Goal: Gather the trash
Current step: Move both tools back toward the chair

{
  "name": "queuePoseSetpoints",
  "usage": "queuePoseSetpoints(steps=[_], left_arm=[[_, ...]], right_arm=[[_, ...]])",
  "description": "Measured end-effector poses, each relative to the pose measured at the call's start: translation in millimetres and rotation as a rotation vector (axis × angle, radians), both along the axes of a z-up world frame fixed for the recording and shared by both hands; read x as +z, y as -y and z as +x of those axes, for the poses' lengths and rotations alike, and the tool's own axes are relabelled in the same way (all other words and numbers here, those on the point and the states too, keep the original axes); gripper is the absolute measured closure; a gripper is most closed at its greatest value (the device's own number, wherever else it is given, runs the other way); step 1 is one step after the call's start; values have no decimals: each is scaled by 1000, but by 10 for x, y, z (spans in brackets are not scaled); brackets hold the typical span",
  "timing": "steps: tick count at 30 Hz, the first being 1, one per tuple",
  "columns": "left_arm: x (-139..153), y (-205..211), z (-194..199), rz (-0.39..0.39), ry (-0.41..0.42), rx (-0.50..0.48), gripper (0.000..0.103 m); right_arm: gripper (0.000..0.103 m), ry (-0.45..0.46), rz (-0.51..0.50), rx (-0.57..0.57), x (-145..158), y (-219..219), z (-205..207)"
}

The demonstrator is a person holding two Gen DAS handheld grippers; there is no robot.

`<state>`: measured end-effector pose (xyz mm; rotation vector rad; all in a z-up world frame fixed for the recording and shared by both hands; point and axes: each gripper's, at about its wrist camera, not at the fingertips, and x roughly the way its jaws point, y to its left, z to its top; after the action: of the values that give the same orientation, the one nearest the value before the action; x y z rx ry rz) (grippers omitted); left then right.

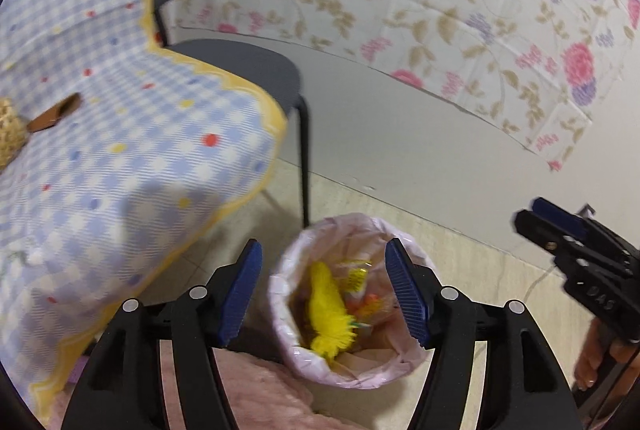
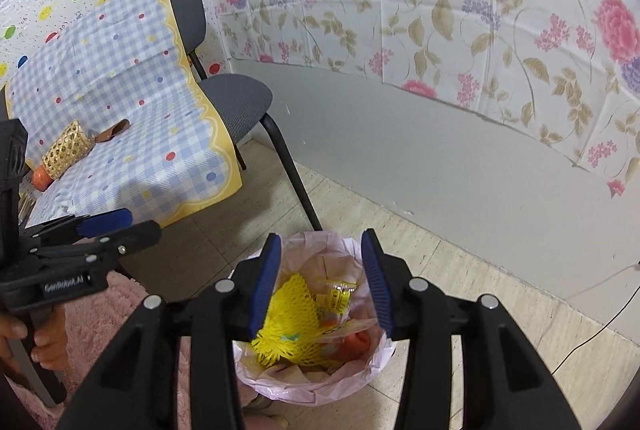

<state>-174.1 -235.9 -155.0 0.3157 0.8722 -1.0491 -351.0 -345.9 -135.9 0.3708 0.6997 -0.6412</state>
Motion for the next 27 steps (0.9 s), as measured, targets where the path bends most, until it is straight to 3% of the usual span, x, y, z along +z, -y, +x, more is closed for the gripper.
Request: queuePoseSetpoints(steps=[10,26,27], left_arm=[[274,-463,212,-24,127,142,38],[491,-1567,985,-21,196,477,38],[503,-1616,1023,-19,201,493,34]], right_arm=[[61,63,-30,92,268,-221,287],[60,89,-26,382,479,-798,1585],[59,92,-29,396,501,-831,1663]])
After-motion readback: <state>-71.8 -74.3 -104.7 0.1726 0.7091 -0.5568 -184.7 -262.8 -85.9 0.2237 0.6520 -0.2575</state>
